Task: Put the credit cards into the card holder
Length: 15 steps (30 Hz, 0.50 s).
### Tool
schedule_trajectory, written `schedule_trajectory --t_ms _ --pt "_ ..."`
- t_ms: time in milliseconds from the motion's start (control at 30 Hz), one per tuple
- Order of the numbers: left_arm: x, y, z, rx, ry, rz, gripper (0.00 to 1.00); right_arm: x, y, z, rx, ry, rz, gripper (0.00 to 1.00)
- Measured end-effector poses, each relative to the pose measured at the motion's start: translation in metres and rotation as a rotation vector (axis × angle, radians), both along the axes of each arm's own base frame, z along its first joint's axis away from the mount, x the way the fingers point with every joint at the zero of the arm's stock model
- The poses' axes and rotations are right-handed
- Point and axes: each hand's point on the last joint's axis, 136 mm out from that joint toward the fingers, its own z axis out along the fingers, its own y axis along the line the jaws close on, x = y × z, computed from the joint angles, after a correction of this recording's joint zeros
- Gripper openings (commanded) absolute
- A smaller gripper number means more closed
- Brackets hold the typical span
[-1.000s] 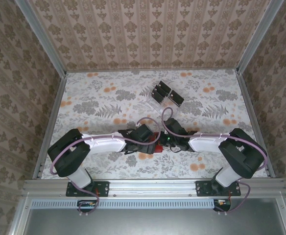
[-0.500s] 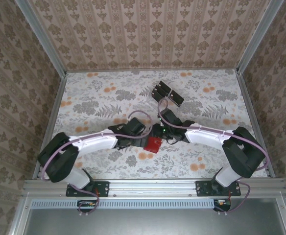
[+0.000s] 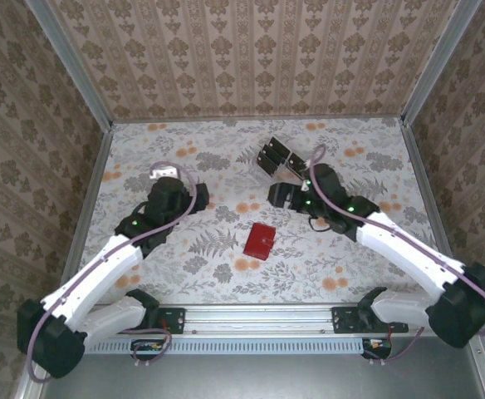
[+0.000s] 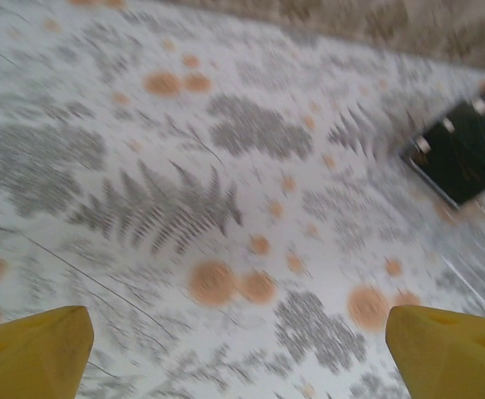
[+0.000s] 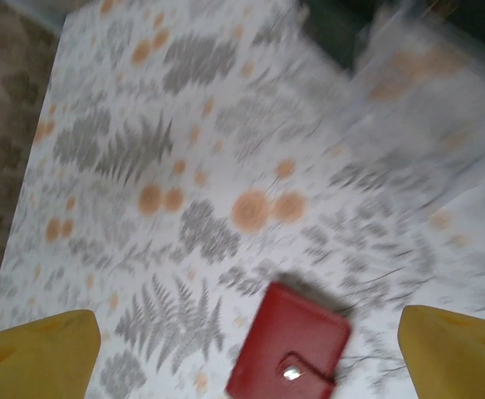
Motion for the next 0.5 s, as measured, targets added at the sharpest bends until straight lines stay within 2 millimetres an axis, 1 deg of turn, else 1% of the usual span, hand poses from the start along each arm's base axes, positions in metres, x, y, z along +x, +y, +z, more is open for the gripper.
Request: schedule_trajectory --t_ms 33,133,233,300,367,433,500 --pt "0.001 0.009 0.005 0.009 -0.032 0.023 1.00 0.002 -0.011 0.006 -0.017 -0.024 -0.030 1.00" --pt "0.005 0.041 0.021 0.055 -0.145 0.113 1.00 0.007 -0.054 0.022 -0.103 -0.100 -0.153 1.00" --pt "0.011 0.080 0.027 0.116 -0.218 0.217 1.00 0.010 -0.099 0.033 -0.195 -0.174 -0.294 1.00" --pt "0.015 0.106 0.026 0.163 -0.235 0.283 1.00 0.011 -0.133 0.031 -0.257 -0.213 -0.401 1.00" --pt "0.018 0.125 0.021 0.205 -0.239 0.325 1.00 0.010 -0.161 0.025 -0.304 -0.236 -0.489 1.00" --pt "0.021 0.138 0.011 0.247 -0.239 0.346 1.00 0.009 -0.186 0.014 -0.346 -0.245 -0.564 1.00" --pt "0.026 0.144 -0.005 0.289 -0.224 0.343 1.00 0.010 -0.207 0.002 -0.385 -0.249 -0.627 1.00"
